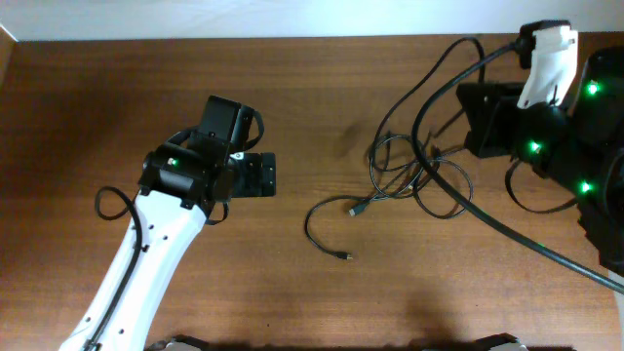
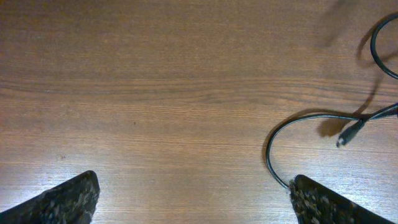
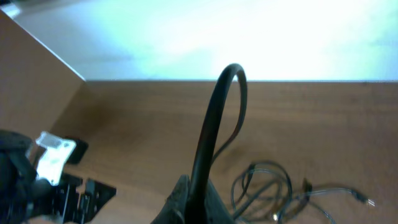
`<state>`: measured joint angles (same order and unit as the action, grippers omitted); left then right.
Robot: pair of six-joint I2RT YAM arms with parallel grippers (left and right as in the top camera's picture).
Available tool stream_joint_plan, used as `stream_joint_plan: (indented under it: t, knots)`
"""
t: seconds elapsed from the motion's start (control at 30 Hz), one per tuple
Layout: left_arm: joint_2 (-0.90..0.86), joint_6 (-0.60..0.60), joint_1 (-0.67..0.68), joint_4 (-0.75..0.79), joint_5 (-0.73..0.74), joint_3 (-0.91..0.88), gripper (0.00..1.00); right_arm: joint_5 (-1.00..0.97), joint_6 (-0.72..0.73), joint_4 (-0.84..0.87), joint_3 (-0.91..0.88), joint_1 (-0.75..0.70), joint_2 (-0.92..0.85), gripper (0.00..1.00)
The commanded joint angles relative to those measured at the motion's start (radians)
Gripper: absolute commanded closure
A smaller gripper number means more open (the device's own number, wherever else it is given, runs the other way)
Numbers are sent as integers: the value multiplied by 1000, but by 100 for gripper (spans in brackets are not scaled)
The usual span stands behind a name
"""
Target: Untangle cables
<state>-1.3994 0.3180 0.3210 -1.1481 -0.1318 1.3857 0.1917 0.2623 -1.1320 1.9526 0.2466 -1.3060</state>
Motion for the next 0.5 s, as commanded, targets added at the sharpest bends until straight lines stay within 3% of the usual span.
stream_joint_plan:
  t: [0.0, 0.07, 0.13, 0.23, 0.37, 0.47]
  knots:
    - [16, 10, -3, 2, -7, 3, 1, -10, 0, 32, 19, 1, 33, 96]
    - [16, 10, -3, 2, -8, 3, 1, -32, -29, 51, 19, 1, 43, 96]
    - [16, 10, -3, 2, -8, 3, 1, -87, -188, 107, 19, 1, 52, 96]
    - [16, 10, -3, 2, -7, 3, 1, -240, -266, 165, 19, 1, 67, 96]
    - [16, 10, -3, 2, -8, 3, 1, -283, -487, 197, 19, 1, 97, 96]
    - [16, 10, -3, 2, -7, 3, 1, -295, -513, 198, 19, 1, 107, 96]
